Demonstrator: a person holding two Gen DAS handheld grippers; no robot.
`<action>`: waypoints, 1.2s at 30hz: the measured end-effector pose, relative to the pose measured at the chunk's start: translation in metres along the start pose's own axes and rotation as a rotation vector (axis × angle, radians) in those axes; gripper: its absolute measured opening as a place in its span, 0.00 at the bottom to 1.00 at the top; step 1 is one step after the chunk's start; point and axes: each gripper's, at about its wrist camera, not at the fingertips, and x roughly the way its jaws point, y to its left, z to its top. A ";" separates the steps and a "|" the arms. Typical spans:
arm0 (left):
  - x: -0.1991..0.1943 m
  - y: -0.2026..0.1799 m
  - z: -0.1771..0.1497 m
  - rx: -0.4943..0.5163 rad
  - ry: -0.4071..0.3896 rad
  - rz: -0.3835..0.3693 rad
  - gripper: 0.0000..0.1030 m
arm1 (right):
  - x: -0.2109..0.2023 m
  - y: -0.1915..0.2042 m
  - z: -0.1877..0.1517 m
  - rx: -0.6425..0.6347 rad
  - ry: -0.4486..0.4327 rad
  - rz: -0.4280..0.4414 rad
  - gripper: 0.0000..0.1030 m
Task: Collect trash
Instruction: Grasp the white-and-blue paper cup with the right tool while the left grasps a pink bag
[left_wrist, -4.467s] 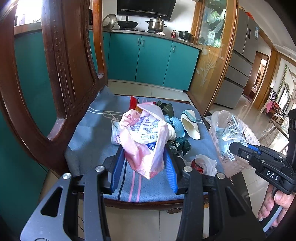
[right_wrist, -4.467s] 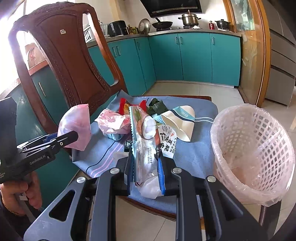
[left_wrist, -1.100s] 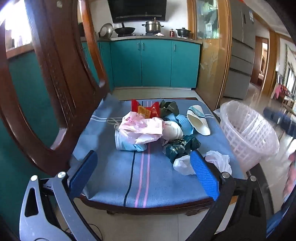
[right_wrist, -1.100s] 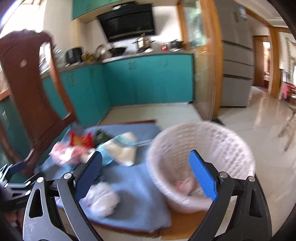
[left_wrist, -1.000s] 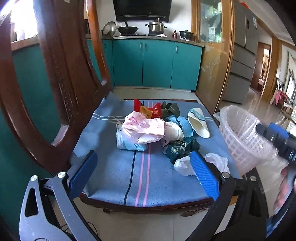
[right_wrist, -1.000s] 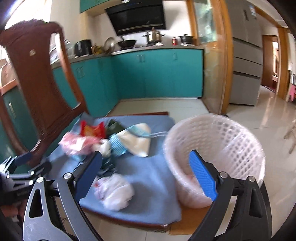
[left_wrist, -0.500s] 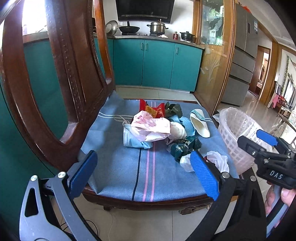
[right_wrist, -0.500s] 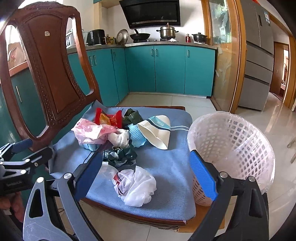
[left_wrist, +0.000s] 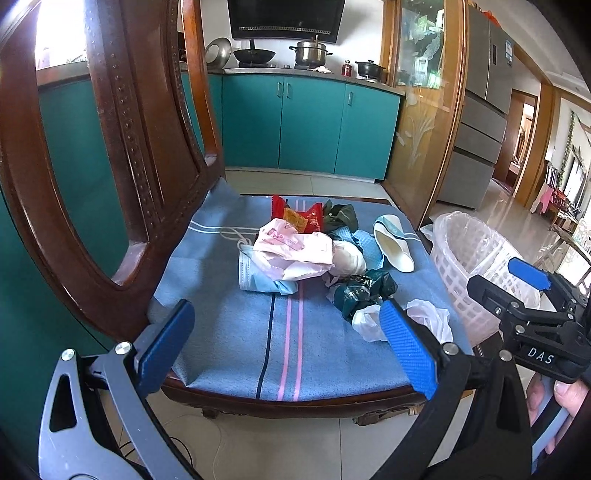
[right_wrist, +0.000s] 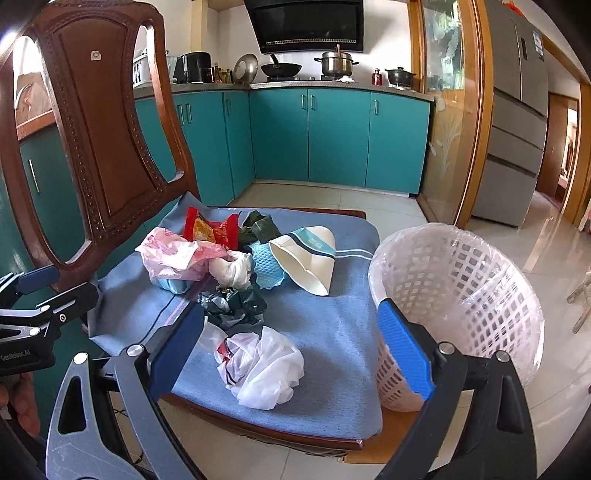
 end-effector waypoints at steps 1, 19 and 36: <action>0.001 0.000 0.000 0.001 0.001 0.000 0.97 | 0.000 0.001 0.000 -0.005 0.001 -0.002 0.90; 0.087 -0.003 0.030 0.061 0.091 0.007 0.79 | 0.101 -0.007 0.029 -0.192 0.179 -0.062 0.61; 0.130 0.005 0.034 0.007 0.162 -0.050 0.22 | 0.169 0.001 0.031 -0.282 0.274 -0.143 0.04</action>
